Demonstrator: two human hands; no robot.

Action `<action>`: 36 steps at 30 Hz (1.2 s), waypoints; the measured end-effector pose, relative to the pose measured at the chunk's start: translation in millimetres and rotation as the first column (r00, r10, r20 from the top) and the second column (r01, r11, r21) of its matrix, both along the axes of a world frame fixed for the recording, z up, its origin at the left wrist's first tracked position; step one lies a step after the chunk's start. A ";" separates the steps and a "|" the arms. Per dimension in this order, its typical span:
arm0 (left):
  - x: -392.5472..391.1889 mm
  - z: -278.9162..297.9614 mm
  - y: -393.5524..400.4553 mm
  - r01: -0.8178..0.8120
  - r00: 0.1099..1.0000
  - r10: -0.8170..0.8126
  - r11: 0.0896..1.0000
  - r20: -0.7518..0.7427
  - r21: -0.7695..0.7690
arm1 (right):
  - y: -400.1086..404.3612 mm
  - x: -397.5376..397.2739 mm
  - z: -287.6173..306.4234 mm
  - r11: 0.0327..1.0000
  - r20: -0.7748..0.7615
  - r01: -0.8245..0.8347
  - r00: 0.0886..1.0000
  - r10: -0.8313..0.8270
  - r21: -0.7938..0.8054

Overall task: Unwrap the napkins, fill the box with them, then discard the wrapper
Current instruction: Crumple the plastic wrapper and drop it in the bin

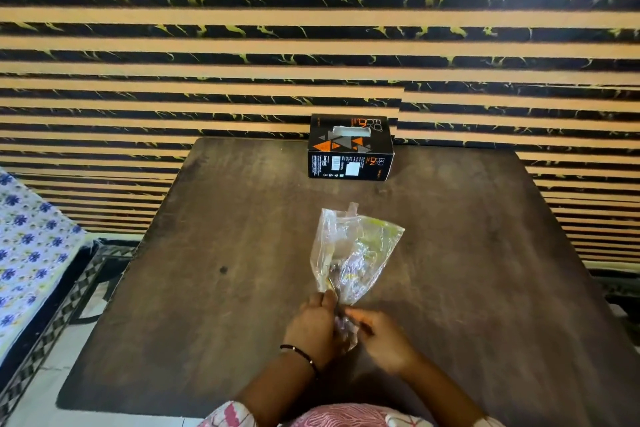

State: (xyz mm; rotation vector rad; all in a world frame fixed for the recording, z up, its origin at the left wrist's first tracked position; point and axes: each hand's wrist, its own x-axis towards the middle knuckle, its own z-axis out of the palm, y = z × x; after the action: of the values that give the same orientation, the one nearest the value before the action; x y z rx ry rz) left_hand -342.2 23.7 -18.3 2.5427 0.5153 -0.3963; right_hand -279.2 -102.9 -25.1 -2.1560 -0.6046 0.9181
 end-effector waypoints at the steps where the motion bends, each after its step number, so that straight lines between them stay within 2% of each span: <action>1: 1.9 0.9 -0.3 0.032 0.999 -0.031 0.998 -0.026 0.051 | 0.9 -0.4 0.8 0.999 -0.044 -0.008 0.999 0.009 0.039; 3: 4.7 2.1 1.8 0.049 0.997 -0.044 0.993 -0.058 0.103 | 0.9 1.5 -0.7 0.995 -0.055 0.024 0.998 -0.019 0.096; 5: 6.0 2.7 5.2 0.051 0.998 -0.046 0.989 -0.037 0.142 | -2.4 7.6 -7.5 0.990 0.057 0.091 0.994 -0.097 0.108; 7: 6.4 2.0 5.5 0.073 0.997 -0.080 0.974 0.025 0.216 | -8.0 12.9 -5.4 0.992 0.148 0.116 0.982 -0.122 0.047; 10: 5.9 -1.1 -1.4 0.072 0.988 -0.102 0.969 0.117 0.235 | -16.1 22.9 -6.1 0.996 0.204 0.041 0.979 -0.024 -0.081; 13: 6.1 -9.7 -7.0 0.090 0.973 -0.116 0.987 0.199 0.134 | -21.1 25.0 -4.7 0.999 0.130 -0.031 0.991 0.035 -0.031; 15: 6.8 -15.1 -8.8 0.105 0.967 -0.104 0.994 0.231 0.011 | -22.4 25.0 -7.2 0.999 0.035 0.000 0.999 -0.002 0.043; 18: 9.3 -18.6 -18.0 0.062 0.966 -0.011 0.980 0.260 -0.188 | -31.0 28.7 -12.3 0.993 -0.031 0.031 0.999 -0.028 0.113; 20: 11.3 -17.6 -25.7 -0.009 0.959 0.071 0.975 0.273 -0.220 | -35.4 29.7 -12.4 0.993 -0.018 0.019 1.000 -0.017 0.118; 24: 16.0 -12.1 -44.1 -0.089 0.958 0.143 0.973 0.249 -0.215 | -45.5 34.1 -16.4 0.987 0.100 0.052 0.993 -0.068 0.154; 27: 24.9 -10.4 -54.1 -0.098 0.975 0.118 0.989 0.187 -0.114 | -58.8 38.8 -16.3 0.964 0.108 0.172 0.974 -0.197 0.203; 30: 29.9 -7.9 -59.4 -0.116 0.983 0.117 0.993 0.141 -0.010 | -73.2 45.3 -15.2 0.949 0.106 0.255 0.955 -0.277 0.183; 34: 25.3 -10.0 -65.2 -0.172 0.969 0.174 0.985 0.175 -0.029 | -79.0 43.8 -15.7 0.975 -0.041 0.191 0.981 -0.188 0.110; 36: 23.4 -10.5 -65.4 -0.086 0.959 0.094 0.995 0.267 -0.042 | -80.6 44.4 -15.9 0.977 -0.133 0.166 0.980 -0.148 0.131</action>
State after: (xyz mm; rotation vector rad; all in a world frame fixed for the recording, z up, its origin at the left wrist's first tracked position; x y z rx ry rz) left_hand -318.8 -41.7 -28.8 2.4803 0.5137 -0.0236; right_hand -234.8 -183.6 -41.0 -1.9736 -0.4195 0.8862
